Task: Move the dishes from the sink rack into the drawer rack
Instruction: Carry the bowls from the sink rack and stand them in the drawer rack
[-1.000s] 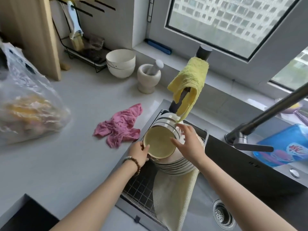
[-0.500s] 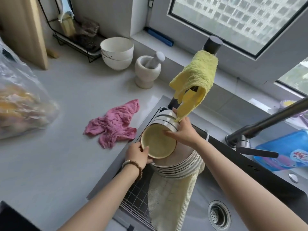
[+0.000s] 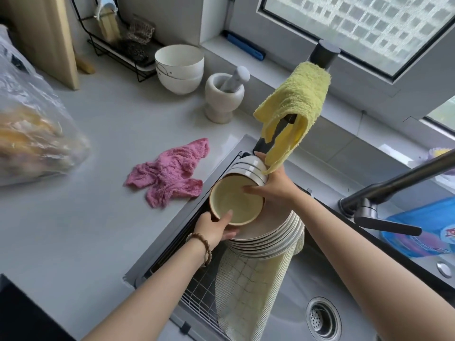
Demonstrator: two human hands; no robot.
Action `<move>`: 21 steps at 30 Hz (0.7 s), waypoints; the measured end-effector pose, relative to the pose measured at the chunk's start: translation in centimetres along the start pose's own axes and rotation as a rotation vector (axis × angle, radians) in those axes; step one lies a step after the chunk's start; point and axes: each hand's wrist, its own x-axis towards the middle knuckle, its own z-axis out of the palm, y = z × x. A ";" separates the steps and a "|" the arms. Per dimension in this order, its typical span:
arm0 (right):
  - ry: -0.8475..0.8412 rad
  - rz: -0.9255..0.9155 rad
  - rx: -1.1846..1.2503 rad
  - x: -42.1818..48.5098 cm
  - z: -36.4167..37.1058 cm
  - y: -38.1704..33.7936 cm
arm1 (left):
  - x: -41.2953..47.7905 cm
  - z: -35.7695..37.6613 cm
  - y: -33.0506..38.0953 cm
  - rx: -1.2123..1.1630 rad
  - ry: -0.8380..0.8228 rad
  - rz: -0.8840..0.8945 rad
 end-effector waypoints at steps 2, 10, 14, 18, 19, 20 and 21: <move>-0.005 0.007 0.014 0.2 0.1 0.2 | -0.1 0.0 0.3 0.014 -0.020 0.003; 0.057 -0.061 -0.003 0.7 0.5 1.0 | -0.6 0.0 0.7 -0.070 -0.054 0.024; 0.026 -0.109 -0.057 0.6 0.5 0.9 | -0.6 0.3 0.4 -0.104 -0.065 0.047; 0.022 -0.130 -0.086 0.4 0.4 0.7 | -0.6 0.2 0.4 -0.133 -0.080 0.049; 0.025 -0.130 -0.081 0.4 0.4 0.7 | -0.6 0.1 0.4 -0.135 -0.091 0.056; 0.023 -0.125 -0.078 0.3 0.3 0.6 | -0.6 0.1 0.5 -0.136 -0.102 0.067; 0.019 -0.122 -0.076 0.2 0.3 0.4 | -0.7 0.1 0.5 -0.136 -0.112 0.080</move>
